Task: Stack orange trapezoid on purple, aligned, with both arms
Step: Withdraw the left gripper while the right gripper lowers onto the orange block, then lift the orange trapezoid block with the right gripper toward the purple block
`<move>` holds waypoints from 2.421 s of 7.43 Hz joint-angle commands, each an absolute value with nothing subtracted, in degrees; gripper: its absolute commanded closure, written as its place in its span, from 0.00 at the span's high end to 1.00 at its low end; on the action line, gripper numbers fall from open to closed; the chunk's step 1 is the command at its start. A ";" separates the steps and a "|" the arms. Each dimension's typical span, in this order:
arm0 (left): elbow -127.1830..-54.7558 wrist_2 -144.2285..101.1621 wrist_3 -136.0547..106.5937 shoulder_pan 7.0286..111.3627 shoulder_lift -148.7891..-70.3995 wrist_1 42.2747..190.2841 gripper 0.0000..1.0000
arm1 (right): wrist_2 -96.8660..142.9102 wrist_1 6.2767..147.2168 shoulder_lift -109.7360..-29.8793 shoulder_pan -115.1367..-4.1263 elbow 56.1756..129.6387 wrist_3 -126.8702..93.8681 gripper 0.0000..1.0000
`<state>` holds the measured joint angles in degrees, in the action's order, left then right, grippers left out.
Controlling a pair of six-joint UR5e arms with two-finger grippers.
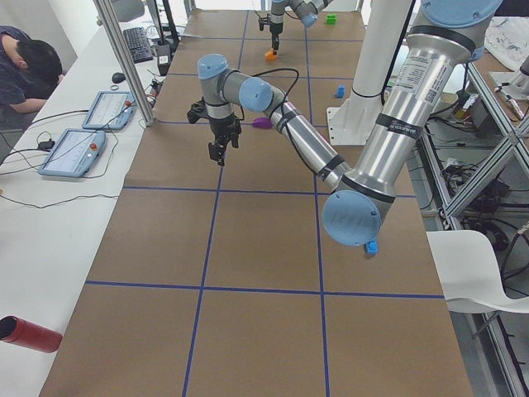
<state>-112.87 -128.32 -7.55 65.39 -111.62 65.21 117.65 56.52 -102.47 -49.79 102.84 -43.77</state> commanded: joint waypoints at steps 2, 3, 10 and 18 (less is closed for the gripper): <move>-112.85 -128.32 -7.56 65.39 -111.62 65.21 1.00 | 117.69 56.86 -102.39 -49.48 102.57 -43.77 0.35; -112.85 -128.32 -7.56 65.39 -111.62 65.21 1.00 | 117.69 56.95 -102.39 -49.48 102.57 -43.77 0.00; -113.82 -128.67 -0.49 70.98 -106.27 65.66 1.00 | 121.82 87.91 -83.64 -51.95 117.93 -48.39 0.00; -113.82 -133.68 -5.45 77.08 -101.87 65.74 1.00 | 107.16 103.81 -43.17 -29.54 101.10 -74.70 0.00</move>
